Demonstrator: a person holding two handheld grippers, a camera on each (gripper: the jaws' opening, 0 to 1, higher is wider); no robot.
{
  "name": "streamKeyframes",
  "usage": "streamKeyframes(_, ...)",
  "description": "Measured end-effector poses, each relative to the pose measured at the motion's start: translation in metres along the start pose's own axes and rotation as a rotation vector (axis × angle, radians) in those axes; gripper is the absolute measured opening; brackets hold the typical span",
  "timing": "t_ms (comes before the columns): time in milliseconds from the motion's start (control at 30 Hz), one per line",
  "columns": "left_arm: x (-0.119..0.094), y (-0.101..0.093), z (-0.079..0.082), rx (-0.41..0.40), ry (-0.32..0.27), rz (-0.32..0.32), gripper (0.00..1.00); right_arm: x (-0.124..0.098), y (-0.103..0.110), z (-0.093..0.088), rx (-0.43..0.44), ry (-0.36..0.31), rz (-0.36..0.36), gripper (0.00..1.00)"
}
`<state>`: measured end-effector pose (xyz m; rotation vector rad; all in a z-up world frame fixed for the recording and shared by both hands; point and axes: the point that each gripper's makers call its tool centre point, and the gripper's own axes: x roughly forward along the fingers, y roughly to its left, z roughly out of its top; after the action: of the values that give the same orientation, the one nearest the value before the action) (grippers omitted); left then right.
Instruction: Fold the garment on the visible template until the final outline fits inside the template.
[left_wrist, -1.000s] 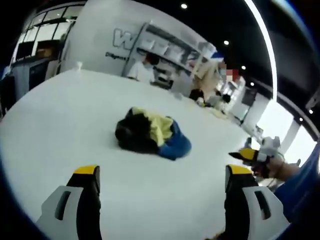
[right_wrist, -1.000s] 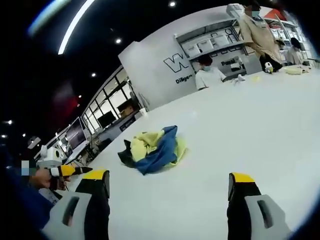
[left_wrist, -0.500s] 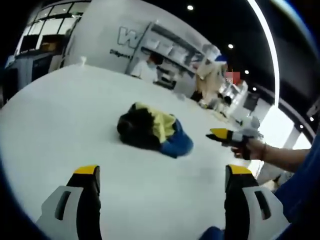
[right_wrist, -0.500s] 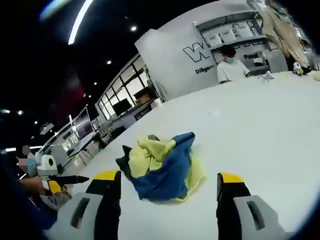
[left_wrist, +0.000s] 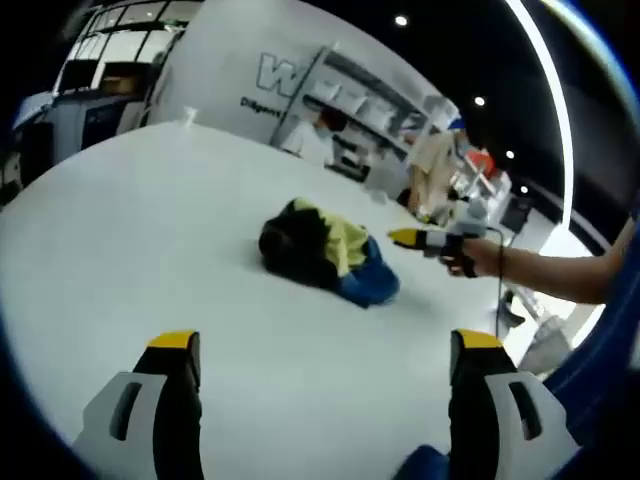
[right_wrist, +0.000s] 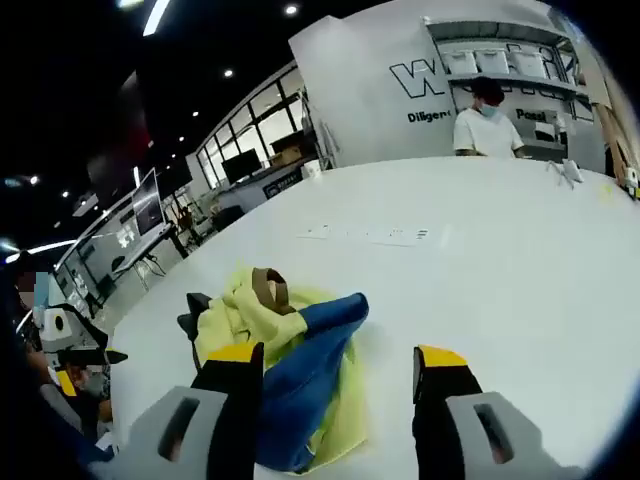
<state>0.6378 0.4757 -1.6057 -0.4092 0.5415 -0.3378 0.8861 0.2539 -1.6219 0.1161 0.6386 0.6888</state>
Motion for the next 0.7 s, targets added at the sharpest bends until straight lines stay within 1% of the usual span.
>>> streamKeyframes(67,0.0,0.001,0.0,-0.001,-0.001,0.004,0.99,0.01,-0.011,0.004,0.009,0.025,-0.017,0.44)
streamKeyframes(133,0.0,0.002,0.0,-0.002,-0.002,0.005,0.99,0.016,-0.011,-0.001,0.016,0.062,-0.03,0.37)
streamKeyframes(200,0.0,0.002,-0.001,-0.003,-0.001,0.006,0.99,0.025,-0.014,0.0,0.021,0.078,-0.029,0.32)
streamKeyframes(267,0.0,0.002,-0.002,-0.004,0.002,0.006,0.99,0.032,-0.013,-0.003,0.027,0.109,-0.025,0.29)
streamKeyframes(333,-0.001,0.002,-0.001,-0.003,0.001,0.007,0.99,0.037,-0.006,-0.004,0.02,0.137,-0.018,0.28)
streamKeyframes(400,-0.001,0.002,-0.001,0.0,0.004,0.01,0.99,0.048,-0.011,-0.002,0.021,0.166,-0.013,0.26)
streamKeyframes(467,-0.002,0.002,-0.002,0.002,0.005,0.014,0.99,0.051,-0.006,-0.004,0.008,0.196,-0.007,0.24)
streamKeyframes(500,-0.002,0.003,-0.001,0.001,0.004,0.016,0.99,0.053,-0.004,-0.01,0.0,0.234,-0.007,0.22)
streamKeyframes(567,-0.004,0.004,-0.001,-0.002,0.003,0.018,0.99,0.055,-0.005,-0.013,0.018,0.261,-0.014,0.19)
streamKeyframes(600,-0.004,0.004,-0.002,-0.002,0.002,0.02,0.99,0.06,-0.007,-0.014,0.017,0.268,-0.005,0.18)
streamKeyframes(633,-0.005,0.004,-0.001,-0.003,-0.001,0.022,0.99,0.06,-0.006,-0.015,0.024,0.271,-0.002,0.17)
streamKeyframes(667,-0.005,0.004,-0.002,-0.004,-0.001,0.023,0.99,0.06,-0.005,-0.017,0.046,0.289,0.005,0.17)
streamKeyframes(700,-0.006,0.005,-0.002,-0.005,-0.001,0.023,0.99,0.061,-0.004,-0.017,0.047,0.293,0.015,0.14)
